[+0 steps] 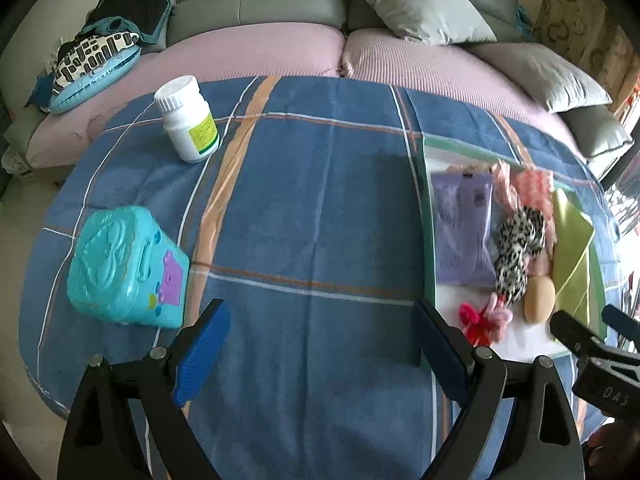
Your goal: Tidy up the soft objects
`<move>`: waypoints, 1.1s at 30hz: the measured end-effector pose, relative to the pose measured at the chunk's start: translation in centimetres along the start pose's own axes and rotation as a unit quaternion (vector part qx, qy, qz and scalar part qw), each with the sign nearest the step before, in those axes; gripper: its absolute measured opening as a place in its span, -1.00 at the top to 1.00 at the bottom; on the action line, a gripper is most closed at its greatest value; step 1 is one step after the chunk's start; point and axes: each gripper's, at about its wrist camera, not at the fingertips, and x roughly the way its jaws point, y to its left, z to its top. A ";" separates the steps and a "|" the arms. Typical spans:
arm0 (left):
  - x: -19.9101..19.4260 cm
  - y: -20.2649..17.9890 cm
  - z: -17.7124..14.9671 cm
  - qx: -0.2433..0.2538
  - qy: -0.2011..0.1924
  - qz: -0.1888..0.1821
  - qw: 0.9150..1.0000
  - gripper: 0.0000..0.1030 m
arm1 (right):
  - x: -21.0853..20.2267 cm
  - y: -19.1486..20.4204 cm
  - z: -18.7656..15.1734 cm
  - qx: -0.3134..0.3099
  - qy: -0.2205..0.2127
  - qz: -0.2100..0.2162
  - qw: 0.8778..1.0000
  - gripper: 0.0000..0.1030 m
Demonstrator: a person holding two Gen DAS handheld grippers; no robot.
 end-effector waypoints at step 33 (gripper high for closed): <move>-2.1 1.4 -3.4 -0.026 -0.004 0.064 0.998 -0.78 | -0.9 0.1 -2.7 -0.005 0.008 0.013 1.000 -1.00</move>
